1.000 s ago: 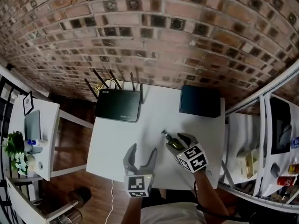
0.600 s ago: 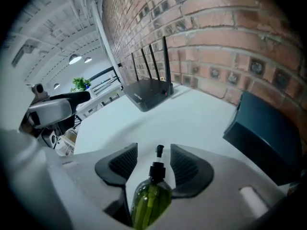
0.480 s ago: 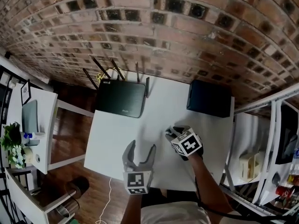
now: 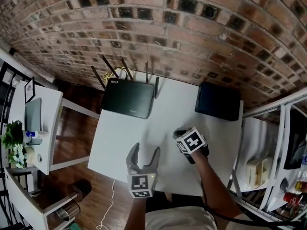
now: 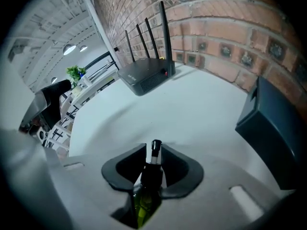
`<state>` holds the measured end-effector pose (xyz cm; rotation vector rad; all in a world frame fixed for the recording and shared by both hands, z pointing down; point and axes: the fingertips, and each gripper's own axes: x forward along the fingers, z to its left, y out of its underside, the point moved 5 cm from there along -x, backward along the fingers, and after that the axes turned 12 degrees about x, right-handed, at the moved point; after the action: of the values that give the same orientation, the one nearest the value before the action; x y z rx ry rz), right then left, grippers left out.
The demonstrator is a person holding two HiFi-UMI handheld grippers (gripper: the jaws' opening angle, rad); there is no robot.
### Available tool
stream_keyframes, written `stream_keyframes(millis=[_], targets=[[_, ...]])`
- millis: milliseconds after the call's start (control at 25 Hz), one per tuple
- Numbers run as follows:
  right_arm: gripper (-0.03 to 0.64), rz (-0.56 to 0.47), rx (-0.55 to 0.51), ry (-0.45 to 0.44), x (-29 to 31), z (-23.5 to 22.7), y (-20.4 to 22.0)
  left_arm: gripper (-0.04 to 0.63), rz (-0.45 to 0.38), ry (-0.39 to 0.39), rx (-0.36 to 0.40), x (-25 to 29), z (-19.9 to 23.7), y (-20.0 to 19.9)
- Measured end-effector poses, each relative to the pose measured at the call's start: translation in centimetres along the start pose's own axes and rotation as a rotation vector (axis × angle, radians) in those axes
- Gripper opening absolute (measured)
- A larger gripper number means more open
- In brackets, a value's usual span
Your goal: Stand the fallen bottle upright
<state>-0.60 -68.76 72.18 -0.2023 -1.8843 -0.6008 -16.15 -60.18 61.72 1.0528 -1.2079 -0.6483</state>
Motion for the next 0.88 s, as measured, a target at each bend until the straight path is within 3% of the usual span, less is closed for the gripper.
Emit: stream_keyframes(millis=[200,480,880], targets=[[0.081,-0.066,0.015,-0.035,-1.9,0.8,0.0,0.342,-0.019,0.005,0.005,-0.7,-0.3,-0.6],[0.077,-0.268,-0.003,-0.103,-7.6,1.9,0.5,0.341,-0.058,0.037,0.033,-1.6,-1.2,-1.8],[0.075,-0.474,-0.254,-0.178,-13.1,3.6,5.6,0.337,-0.108,0.132,0.104,-3.3,-3.8,-3.1]])
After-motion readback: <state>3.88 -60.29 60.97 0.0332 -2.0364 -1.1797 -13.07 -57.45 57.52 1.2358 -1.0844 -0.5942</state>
